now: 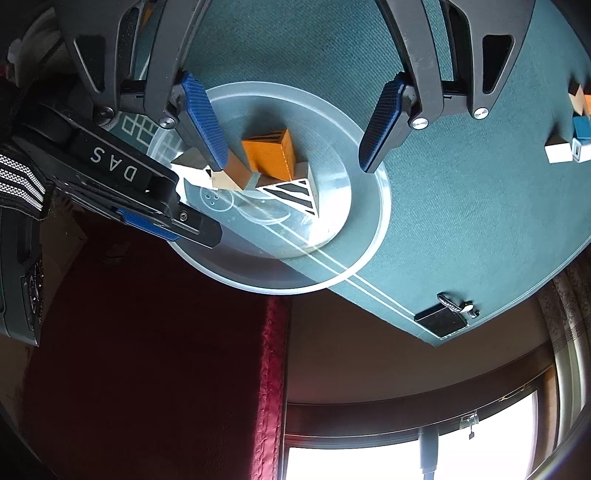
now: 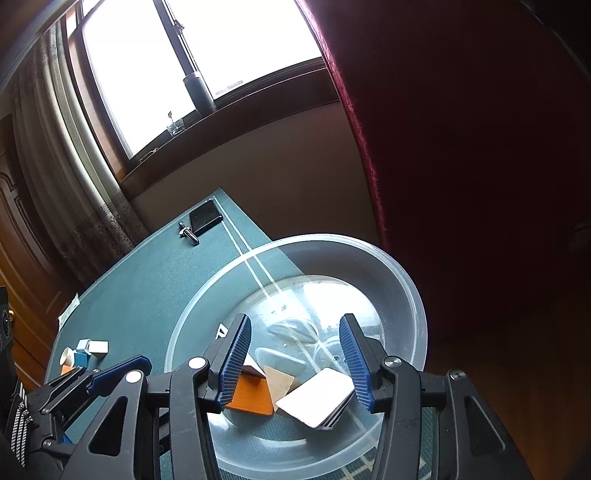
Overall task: Organize rigid objects
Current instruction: 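Open the left tool to drop the orange block while the right releases the cube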
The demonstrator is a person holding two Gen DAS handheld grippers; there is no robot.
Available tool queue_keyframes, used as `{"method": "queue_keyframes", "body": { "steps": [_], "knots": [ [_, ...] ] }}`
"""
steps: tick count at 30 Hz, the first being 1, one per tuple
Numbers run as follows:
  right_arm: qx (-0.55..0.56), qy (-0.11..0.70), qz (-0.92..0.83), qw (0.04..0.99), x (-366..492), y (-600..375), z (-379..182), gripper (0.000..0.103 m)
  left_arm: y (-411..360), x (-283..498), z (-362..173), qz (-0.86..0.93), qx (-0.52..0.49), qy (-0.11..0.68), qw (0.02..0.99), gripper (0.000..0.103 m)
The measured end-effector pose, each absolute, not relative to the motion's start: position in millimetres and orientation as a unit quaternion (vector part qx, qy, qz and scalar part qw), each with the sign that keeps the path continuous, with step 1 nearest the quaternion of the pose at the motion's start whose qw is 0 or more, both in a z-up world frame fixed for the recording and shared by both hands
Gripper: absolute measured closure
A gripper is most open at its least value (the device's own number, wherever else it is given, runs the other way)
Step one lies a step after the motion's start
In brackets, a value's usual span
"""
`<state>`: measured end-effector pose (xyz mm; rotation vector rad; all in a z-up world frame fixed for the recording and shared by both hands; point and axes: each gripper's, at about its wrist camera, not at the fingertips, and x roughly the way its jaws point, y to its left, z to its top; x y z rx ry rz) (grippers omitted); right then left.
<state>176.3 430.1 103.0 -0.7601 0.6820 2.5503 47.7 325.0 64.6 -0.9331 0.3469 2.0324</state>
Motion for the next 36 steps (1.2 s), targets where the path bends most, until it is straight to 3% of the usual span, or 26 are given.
{"method": "queue_keyframes", "body": {
  "steps": [36],
  "knots": [
    [-0.285, 0.179, 0.924, 0.182, 163, 404, 93, 0.048, 280, 26, 49, 0.858, -0.369, 0.142, 0.329, 0.029]
  ]
}}
